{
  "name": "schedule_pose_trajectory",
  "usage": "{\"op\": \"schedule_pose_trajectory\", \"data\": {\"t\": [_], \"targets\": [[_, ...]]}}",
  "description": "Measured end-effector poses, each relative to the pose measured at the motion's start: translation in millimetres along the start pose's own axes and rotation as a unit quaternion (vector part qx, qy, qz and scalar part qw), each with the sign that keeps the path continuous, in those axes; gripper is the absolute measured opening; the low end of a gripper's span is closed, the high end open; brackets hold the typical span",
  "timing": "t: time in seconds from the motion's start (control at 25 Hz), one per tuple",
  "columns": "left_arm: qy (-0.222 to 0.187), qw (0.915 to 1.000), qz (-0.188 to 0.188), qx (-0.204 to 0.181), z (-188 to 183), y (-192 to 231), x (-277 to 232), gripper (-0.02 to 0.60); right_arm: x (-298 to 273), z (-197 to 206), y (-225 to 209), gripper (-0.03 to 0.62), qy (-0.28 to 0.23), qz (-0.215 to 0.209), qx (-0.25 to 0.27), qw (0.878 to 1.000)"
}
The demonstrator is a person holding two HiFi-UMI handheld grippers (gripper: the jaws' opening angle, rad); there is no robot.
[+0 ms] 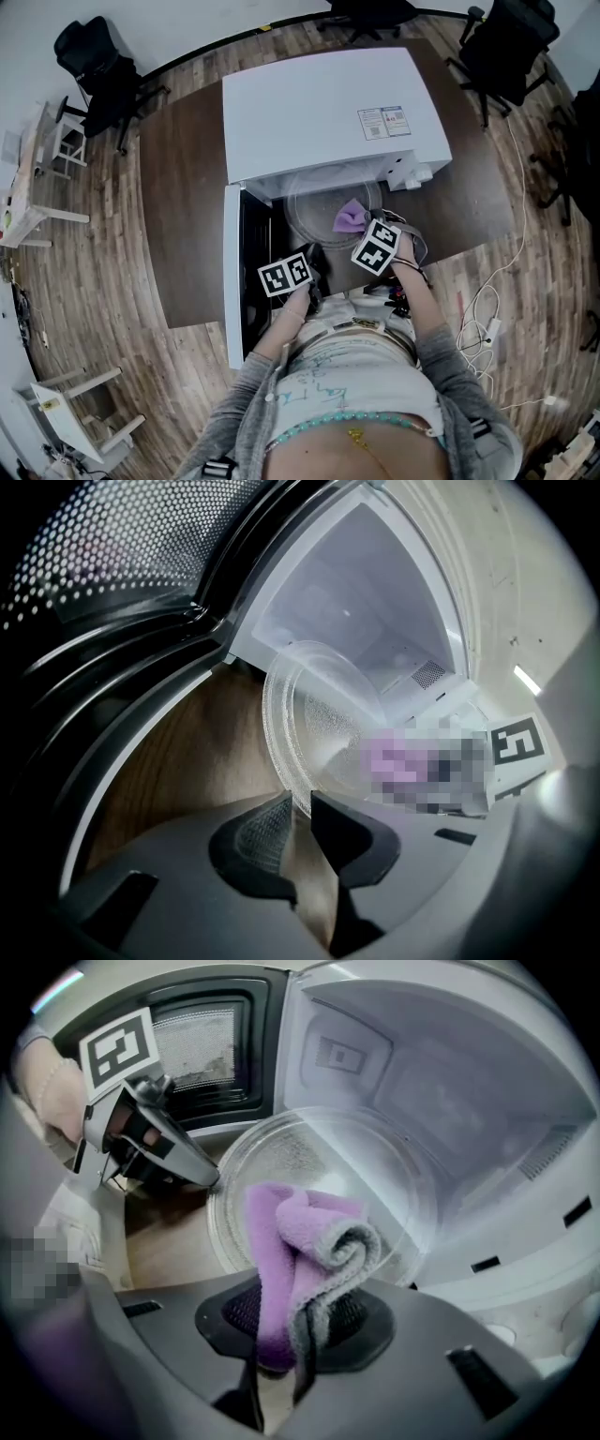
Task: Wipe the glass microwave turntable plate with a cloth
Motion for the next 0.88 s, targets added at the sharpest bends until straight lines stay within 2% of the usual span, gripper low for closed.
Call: {"op": "schedule_pose_trajectory", "data": {"t": [0.28,0.68,0.8,0.88], "targets": [[-0.003,1.0000,0.000,0.008,-0.5,0.3,-0.6,0.072,-8.6,-23.4,35.0,0.112,-0.025,-0.059,0.048,0.997],[-0.004,0.9999,-0.001,0.012,-0.1,0.5,-1.0,0.072,-10.2,-31.2,41.0,0.112,-0.032,-0.076,0.071,0.994],[0.003,0.9998,0.009,0.020,-0.9,0.6,-1.3,0.071,-3.2,-29.3,33.9,0.112,-0.046,-0.063,0.057,0.995],[0.004,0.9990,0.018,0.040,-1.9,2.0,-1.0,0.066,2.9,-26.8,26.2,0.112,-0.059,-0.053,0.036,0.996]]}}
Point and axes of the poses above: the fingertips, and each gripper's own axes: x backward along the fingers, y to its left, z out of its underside, the point moved 2 cm from there along x, backward along the fingers, and after that the axes turned 4 degrees about -y, right-handed, at the moved point
